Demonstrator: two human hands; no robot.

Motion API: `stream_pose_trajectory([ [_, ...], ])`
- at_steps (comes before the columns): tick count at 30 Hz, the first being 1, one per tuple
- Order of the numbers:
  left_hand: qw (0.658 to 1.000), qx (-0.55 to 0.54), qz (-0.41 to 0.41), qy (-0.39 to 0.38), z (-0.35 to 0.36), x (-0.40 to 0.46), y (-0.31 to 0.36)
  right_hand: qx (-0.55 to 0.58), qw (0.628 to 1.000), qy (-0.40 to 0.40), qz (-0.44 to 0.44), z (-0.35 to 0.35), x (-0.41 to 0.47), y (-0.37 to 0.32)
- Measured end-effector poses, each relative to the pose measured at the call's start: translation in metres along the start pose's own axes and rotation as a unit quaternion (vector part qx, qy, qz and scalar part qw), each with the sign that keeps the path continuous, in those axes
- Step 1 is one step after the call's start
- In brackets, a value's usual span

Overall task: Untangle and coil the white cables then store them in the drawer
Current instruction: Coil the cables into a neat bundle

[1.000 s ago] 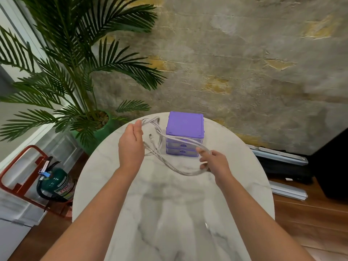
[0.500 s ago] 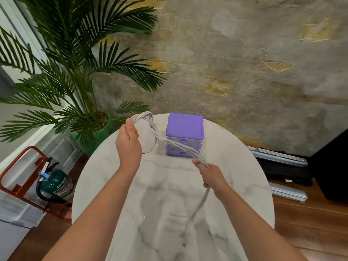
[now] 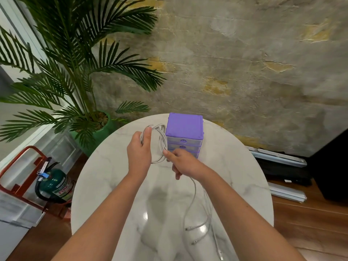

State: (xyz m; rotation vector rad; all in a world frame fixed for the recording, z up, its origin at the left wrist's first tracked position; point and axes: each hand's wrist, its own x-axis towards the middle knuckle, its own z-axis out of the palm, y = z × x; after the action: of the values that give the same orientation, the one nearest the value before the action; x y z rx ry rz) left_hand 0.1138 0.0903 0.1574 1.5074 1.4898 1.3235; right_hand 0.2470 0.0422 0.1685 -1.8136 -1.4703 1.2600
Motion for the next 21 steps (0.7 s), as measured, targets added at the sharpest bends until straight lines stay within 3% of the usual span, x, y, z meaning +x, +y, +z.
stream_pose_trajectory([
  [5,0.999,0.023,0.003,0.048,-0.001,0.004,-0.005,-0.027,0.997,0.046,-0.061,0.007,-0.007,-0.014],
  [9,0.997,0.020,0.007,0.073,-0.004,0.012,0.001,-0.001,0.999,-0.017,-0.050,0.012,-0.012,-0.005],
  [15,0.999,0.003,-0.008,0.044,-0.006,0.011,-0.001,0.034,0.994,-0.100,-0.018,-0.001,-0.010,0.012],
  [21,0.997,-0.060,-0.044,0.009,0.000,0.001,0.003,0.096,0.995,0.003,-0.008,0.012,-0.003,-0.006],
])
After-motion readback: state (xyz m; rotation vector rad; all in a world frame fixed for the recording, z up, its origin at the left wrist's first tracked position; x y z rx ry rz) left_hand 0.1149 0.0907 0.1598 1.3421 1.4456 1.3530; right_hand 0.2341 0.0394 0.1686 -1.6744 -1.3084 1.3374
